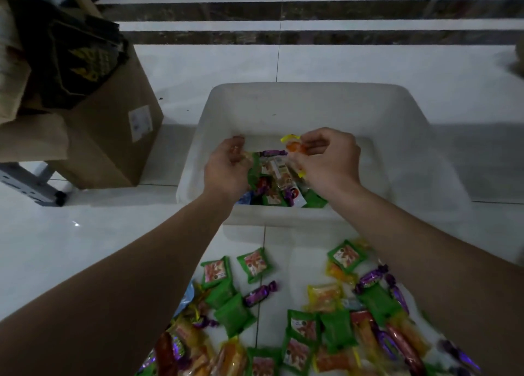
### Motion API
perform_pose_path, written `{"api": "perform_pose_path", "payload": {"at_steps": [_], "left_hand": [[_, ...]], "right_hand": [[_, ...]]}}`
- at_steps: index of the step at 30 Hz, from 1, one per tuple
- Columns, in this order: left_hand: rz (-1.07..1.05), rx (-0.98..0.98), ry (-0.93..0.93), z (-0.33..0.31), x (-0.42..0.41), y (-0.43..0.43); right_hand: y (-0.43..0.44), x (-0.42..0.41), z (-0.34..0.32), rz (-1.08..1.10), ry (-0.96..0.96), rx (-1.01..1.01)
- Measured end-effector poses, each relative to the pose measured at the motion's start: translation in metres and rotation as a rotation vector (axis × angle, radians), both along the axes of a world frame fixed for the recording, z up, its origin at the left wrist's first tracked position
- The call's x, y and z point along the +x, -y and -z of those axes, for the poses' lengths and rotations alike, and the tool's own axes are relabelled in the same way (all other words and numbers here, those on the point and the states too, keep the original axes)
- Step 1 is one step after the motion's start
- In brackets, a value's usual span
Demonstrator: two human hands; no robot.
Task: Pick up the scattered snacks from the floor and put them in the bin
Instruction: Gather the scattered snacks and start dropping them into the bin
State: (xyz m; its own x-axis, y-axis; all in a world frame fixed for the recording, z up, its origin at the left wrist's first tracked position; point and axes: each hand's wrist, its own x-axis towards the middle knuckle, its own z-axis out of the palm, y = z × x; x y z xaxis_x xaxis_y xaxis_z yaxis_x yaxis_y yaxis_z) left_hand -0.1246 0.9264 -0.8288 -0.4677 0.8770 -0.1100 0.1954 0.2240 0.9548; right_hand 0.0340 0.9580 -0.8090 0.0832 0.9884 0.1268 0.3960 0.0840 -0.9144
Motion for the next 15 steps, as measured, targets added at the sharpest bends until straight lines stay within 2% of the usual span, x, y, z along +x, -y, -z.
{"api": "perform_pose_path", "payload": {"at_steps": [8,15], "left_hand": [[0.006,0.005,-0.13,-0.001,-0.013,0.013],[0.021,0.023,-0.195,-0.017,-0.028,0.034]], "right_hand": [[-0.014,0.001,0.018,0.007,0.051,-0.041],[-0.008,-0.015,0.024,-0.091,0.228,-0.096]]}}
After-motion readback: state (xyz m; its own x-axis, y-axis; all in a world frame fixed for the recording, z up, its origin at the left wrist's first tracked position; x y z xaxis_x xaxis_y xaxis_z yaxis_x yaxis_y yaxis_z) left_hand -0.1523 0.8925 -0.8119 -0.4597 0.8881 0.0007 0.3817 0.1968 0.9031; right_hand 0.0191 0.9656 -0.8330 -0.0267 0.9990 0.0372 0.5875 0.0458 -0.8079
